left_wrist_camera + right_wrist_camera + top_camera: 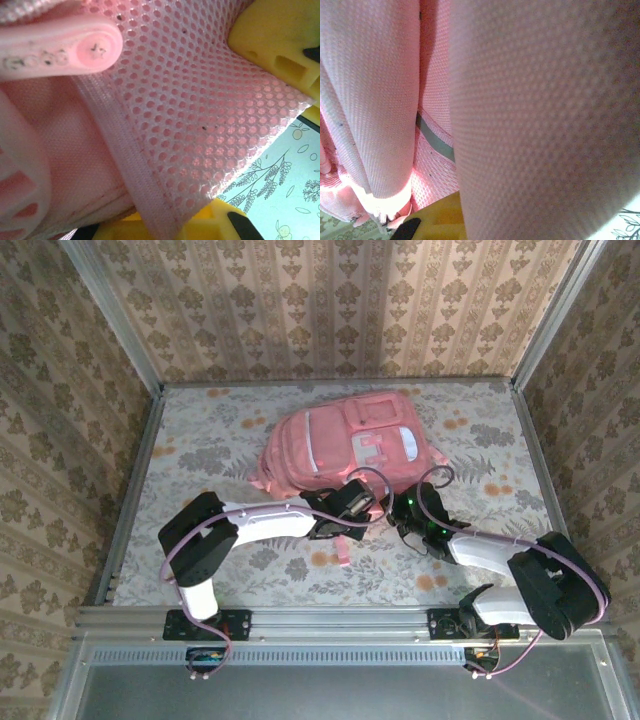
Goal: Pack the student bag
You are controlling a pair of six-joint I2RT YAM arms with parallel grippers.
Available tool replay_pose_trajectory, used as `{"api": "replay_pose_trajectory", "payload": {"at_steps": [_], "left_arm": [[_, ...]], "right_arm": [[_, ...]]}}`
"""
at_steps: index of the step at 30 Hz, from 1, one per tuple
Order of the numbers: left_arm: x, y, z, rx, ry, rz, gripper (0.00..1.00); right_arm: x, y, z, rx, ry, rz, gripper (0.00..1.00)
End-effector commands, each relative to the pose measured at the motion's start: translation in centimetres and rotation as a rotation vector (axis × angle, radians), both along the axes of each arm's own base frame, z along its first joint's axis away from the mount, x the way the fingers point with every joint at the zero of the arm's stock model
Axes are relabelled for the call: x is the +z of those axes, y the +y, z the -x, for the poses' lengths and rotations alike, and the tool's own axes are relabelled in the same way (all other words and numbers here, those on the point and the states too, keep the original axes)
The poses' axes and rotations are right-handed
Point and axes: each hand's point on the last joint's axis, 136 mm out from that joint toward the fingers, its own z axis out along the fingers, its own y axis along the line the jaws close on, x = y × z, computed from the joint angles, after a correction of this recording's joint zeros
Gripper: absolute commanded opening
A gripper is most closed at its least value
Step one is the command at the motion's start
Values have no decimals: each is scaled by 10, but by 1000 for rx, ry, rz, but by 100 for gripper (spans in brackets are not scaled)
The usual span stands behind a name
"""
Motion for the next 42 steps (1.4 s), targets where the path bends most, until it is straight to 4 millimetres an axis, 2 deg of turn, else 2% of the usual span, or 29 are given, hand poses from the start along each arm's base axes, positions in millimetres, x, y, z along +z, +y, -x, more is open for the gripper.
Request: {"api": "replay_pose_trajectory", "payload": {"at_steps": [1,10,15,17,21,27,33,37,42], "left_arm": [[14,6,13,-67,-5,-13,0],[9,33,19,-69,31,-77,0],[7,41,23,-77,66,-83,0],[9,41,24,-81,70,-79,0],[16,31,20,-82,55,-45,3],[21,17,10,-70,32,-9,16],[32,9,4,-59,10,42,31],[42,11,2,-43,-10,66,45],[56,15,2,-31,-41,117,56]], "right_arm": [[19,-4,-13,-33,-54,22,0],[17,-19,-11,-48,-34,67,0],[22,-21,-13,-52,-42,63,0],[24,-17,-14,-39,-48,45,0],[27,5,-17,28,-57,-22,0],[37,20,-16,53,-65,-92,0],[56,15,-13,34,-89,-84,0],[61,15,-12,24,-88,-111,0],[69,14,-11,6,-88,-136,0]]}}
